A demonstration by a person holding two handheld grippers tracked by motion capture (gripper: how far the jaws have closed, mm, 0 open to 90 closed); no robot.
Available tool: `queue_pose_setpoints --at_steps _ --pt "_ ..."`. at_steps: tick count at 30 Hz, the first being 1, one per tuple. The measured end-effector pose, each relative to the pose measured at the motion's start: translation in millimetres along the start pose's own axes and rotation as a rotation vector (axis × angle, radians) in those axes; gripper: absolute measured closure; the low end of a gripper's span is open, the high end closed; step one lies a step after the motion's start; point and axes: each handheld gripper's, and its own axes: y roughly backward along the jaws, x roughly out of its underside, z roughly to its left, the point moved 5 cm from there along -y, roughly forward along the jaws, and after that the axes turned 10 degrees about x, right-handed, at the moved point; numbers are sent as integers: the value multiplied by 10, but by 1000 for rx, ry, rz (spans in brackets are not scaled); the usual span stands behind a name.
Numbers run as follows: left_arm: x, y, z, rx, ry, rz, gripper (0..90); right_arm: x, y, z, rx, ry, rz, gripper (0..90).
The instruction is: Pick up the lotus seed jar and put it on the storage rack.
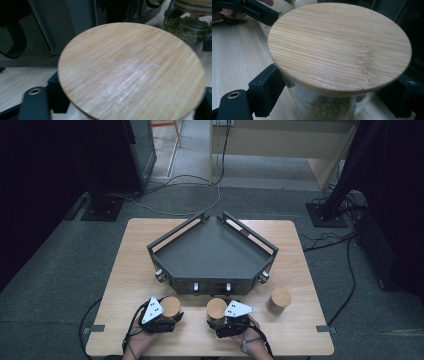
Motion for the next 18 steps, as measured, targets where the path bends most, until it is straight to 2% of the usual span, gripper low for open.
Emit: queue_pose_setpoints --at_steps 18 --pt "2 -1 -17 -5 12 -6 250 1 1 7 1 3 -1 143"
